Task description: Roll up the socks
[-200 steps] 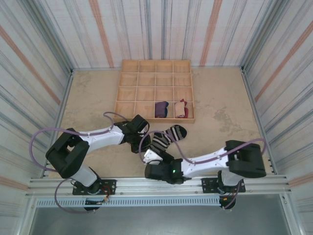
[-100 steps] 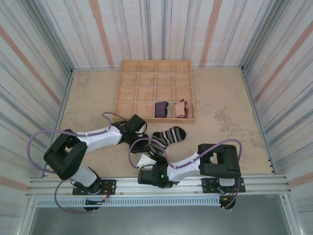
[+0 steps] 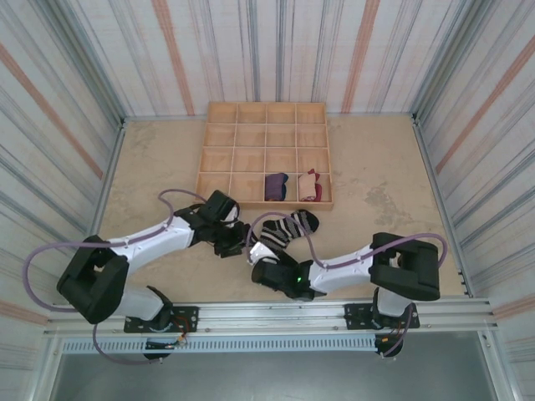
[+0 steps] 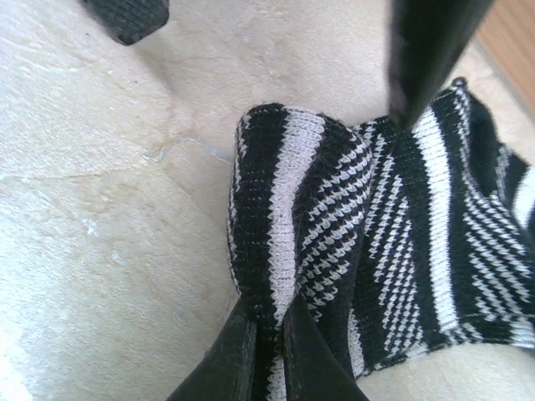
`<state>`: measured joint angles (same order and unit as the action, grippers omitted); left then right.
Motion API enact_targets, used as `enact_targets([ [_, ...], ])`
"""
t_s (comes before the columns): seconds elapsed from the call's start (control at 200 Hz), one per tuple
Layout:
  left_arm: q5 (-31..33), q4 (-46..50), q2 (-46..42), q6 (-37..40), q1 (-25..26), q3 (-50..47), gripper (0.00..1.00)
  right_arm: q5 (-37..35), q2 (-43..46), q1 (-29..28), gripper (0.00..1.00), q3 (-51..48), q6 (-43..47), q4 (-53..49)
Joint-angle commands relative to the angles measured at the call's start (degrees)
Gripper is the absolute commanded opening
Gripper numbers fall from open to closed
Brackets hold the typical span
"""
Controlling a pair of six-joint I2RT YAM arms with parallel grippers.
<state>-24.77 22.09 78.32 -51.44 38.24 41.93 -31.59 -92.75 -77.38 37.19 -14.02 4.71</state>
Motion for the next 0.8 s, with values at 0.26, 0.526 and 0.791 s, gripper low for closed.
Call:
enact_targets([
  [0.26,-2.57,-2.13,-4.18,0.08,-0.09,-4.48,0.68,40.27,6.16,16.71,0.0,-4.25,-4.84,-2.62],
  [0.526,-2.99,-5.71,-3.89,-0.42,0.0,-5.72,0.66,63.34,3.22,28.77,0.0,-3.94,-10.74,4.32],
  [0.791,-0.78,-11.71,-3.97,-1.85,-0.01,-8.2,0.63,74.34,-3.82,36.58,0.0,-2.85,-19.13,12.13],
])
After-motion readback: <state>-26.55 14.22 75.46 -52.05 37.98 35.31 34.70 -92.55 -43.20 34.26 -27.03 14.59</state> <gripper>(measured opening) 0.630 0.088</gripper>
